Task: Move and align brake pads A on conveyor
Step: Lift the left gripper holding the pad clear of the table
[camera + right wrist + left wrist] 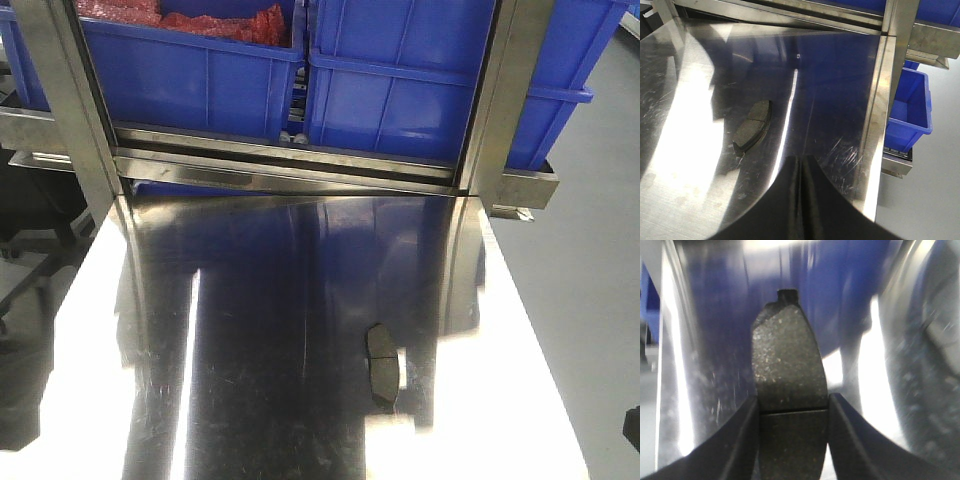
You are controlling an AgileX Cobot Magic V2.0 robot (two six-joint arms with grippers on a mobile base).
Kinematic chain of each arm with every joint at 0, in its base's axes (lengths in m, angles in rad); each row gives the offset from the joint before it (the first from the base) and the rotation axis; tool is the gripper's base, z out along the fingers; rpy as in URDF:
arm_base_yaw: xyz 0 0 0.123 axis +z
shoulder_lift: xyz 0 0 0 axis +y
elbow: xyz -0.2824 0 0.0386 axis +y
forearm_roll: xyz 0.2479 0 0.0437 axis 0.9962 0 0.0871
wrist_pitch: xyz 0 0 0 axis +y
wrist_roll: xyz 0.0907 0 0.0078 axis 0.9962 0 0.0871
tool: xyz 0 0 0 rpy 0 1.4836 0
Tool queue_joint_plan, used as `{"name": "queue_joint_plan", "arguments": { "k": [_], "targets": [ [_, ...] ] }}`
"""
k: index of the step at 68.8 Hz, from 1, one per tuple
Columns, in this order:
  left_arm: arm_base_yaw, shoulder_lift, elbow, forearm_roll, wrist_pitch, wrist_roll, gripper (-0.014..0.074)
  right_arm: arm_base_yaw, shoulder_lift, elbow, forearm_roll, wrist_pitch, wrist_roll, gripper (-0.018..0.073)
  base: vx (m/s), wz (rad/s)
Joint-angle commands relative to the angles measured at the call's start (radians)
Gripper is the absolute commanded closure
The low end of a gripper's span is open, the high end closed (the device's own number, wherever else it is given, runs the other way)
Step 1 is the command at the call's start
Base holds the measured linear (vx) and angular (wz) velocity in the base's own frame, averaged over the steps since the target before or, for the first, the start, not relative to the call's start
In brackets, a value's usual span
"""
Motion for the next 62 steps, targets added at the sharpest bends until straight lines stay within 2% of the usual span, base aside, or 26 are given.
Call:
{"name": "queue_joint_plan", "arguments": {
  "k": [1,18,62],
  "targets": [
    [-0.004,-0.096,-0.026,0.009,-0.049,-0.001,0.0451,0.000,0.007,-0.027,-0.004,-0.066,-0.012,0.0569,0.00,0.00],
    [-0.004,-0.240,-0.026,0.007,-0.034,-0.001,0.0451,0.000,0.007,-0.027,-0.004,-0.066,-0.012,0.0569,0.00,0.00],
    [-0.004,-0.247,-0.026,0.006,-0.035,-0.001,0.0451,0.000,0.007,-0.027,-0.004,-0.066,-0.012,0.0569,0.00,0.00]
  ]
}}
